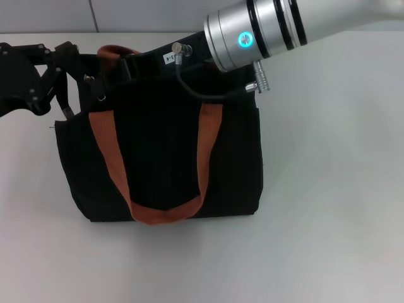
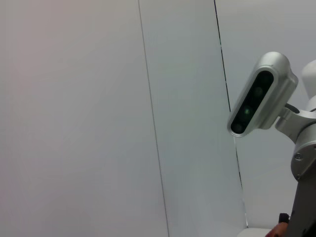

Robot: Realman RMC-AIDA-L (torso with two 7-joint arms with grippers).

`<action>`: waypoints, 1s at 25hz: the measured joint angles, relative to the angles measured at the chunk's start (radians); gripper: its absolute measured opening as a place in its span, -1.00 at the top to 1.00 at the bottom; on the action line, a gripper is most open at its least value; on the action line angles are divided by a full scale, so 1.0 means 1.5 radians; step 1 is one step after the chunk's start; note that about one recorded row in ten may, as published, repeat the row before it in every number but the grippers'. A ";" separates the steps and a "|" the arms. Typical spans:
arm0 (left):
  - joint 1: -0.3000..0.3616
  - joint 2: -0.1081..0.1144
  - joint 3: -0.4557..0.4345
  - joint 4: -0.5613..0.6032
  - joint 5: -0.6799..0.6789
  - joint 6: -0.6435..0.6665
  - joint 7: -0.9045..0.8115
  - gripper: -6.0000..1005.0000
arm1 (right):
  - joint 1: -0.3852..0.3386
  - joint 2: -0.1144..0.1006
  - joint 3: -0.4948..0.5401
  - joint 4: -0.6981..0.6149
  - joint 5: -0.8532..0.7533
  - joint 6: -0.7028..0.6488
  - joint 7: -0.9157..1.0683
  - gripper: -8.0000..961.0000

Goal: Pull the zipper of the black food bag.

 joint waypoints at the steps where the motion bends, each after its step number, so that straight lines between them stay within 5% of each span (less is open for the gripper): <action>1: 0.000 0.000 -0.003 0.000 0.000 0.000 0.000 0.94 | -0.004 0.000 0.000 -0.006 0.000 0.000 0.000 0.98; 25: 0.009 0.002 -0.023 0.000 -0.006 0.000 0.000 0.95 | -0.064 -0.006 -0.009 -0.102 -0.067 -0.006 0.074 0.98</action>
